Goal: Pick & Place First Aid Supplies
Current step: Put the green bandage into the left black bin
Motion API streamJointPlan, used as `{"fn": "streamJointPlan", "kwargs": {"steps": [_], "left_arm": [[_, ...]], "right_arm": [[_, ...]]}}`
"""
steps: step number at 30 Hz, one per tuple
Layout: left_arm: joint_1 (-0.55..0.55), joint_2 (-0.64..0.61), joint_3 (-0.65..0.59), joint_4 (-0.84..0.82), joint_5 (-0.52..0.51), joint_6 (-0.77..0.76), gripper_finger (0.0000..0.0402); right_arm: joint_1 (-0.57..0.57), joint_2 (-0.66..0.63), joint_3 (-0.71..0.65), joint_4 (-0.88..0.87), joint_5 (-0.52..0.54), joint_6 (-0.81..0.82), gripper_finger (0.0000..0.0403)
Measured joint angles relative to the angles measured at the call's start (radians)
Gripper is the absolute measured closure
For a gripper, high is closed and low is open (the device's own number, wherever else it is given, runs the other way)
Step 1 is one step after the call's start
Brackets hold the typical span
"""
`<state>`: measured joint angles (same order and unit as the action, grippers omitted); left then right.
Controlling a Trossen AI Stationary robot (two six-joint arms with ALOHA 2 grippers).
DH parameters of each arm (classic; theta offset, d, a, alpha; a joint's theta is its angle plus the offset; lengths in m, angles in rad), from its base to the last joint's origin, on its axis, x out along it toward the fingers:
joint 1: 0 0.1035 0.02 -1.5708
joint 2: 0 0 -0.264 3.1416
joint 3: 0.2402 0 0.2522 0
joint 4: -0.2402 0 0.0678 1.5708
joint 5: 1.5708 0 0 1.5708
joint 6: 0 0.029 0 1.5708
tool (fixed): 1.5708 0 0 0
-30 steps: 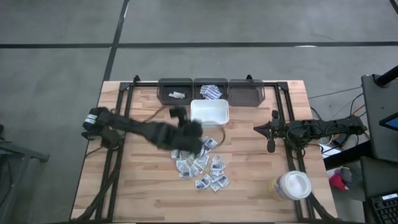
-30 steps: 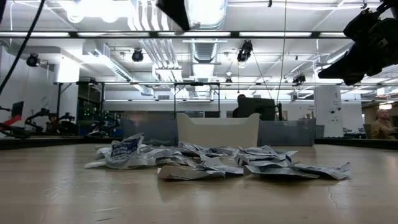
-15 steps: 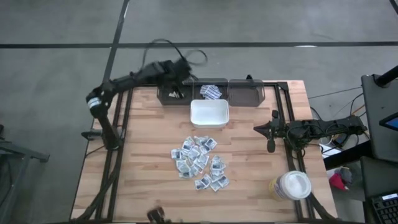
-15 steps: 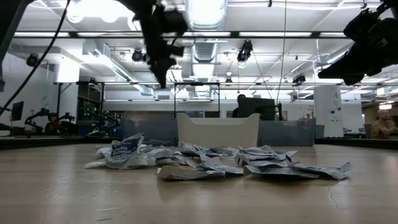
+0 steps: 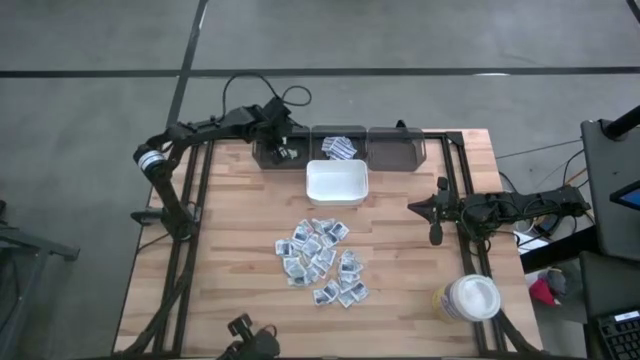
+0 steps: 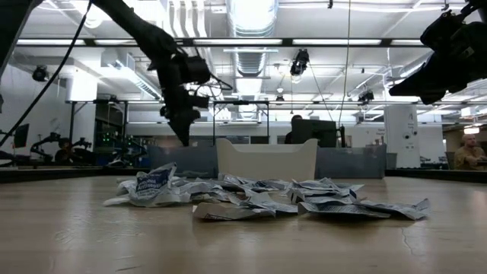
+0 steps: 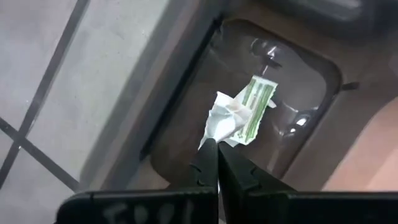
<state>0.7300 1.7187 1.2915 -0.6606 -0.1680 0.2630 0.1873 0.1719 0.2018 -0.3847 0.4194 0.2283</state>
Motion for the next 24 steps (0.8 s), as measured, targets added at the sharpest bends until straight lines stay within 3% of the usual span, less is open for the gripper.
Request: {"fn": "streamJointPlan", "kwargs": {"steps": [8,17,24], "left_arm": [[0.001,0.0,-0.111,0.1,0.02,0.0,0.0401],[0.0,0.0,-0.15,0.165,0.029,0.044,0.0399],[0.0,0.0,-0.15,0.19,0.029,0.056,0.0342]], "right_arm": [[0.0,0.0,0.0,0.002,0.0,0.0,0.0385],[0.0,0.0,0.0,0.001,0.0,0.0,0.0385],[0.0,0.0,0.0,0.001,0.0,0.049,0.0385]]}}
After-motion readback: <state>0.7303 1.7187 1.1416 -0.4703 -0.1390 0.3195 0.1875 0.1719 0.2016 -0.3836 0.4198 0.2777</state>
